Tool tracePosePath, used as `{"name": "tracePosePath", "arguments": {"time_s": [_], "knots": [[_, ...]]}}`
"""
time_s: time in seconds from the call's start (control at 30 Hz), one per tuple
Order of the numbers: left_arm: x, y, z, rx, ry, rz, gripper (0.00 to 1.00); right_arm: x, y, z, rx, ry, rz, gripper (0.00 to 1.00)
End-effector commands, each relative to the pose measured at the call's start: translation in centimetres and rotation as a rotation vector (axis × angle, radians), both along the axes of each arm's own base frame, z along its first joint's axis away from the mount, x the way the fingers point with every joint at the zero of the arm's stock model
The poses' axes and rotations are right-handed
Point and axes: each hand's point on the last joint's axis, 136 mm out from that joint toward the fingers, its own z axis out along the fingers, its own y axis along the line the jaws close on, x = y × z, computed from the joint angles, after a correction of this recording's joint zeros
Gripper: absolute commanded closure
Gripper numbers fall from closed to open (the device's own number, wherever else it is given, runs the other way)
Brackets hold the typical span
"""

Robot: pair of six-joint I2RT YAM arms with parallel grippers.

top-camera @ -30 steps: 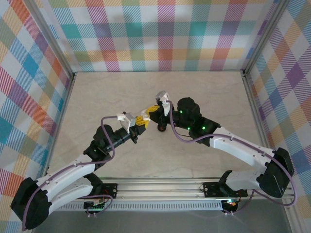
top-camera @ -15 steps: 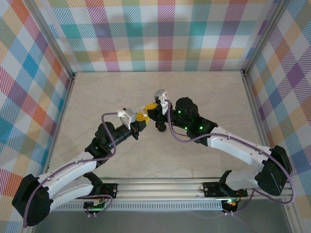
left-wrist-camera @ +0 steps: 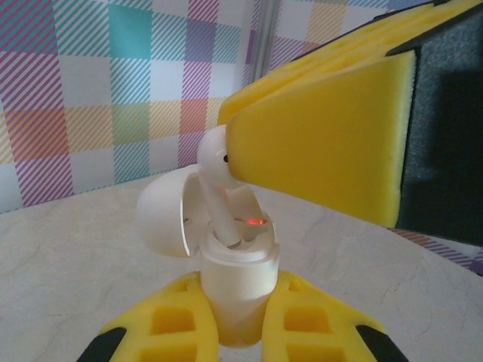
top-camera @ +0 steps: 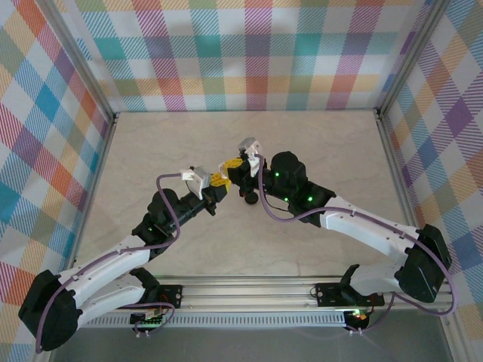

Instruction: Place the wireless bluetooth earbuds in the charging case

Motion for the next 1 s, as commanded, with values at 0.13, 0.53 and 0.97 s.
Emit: {"name": "tracePosePath", "arguments": {"time_s": [0.13,0.53,0.97], "knots": [[-0.2,-0.1,4.1,-0.081,-0.083,0.004,1.00,0.6,0.0,-0.1,-0.018,-0.006,-0.032,0.96],[0.0,-0.1,3.8,-0.074,-0.079,0.007,1.00,0.7,-0.2,0.7,-0.011,-0.027,-0.045,0.95],[0.1,0.0,3.8,-0.079,-0.078,0.019,1.00,0.7,-0.3,1.5,0.003,-0.038,-0.047,0.95]]}}
